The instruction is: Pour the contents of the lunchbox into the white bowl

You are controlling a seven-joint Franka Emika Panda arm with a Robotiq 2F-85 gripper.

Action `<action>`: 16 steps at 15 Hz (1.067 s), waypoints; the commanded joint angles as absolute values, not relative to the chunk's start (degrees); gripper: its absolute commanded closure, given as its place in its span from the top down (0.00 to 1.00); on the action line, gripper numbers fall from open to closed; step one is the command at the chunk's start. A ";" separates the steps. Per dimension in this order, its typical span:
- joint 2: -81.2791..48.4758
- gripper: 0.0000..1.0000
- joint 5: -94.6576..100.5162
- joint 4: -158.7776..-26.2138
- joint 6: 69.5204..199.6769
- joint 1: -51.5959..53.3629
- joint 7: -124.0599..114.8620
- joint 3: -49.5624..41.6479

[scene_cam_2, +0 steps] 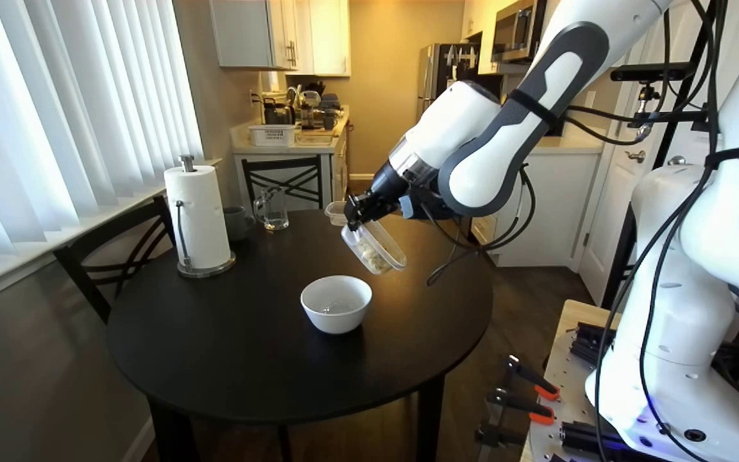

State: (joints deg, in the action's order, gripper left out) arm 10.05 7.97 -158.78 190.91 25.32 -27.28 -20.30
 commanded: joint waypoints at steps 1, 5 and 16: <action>18.92 0.01 10.51 -161.94 189.51 32.64 -28.31 -22.45; 20.88 0.01 12.77 -158.90 189.10 48.16 -28.98 -33.01; 38.08 0.01 19.22 -156.19 190.98 83.93 -17.82 -80.50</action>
State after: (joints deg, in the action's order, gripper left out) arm 31.66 17.30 -157.92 191.03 78.45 -21.77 -72.60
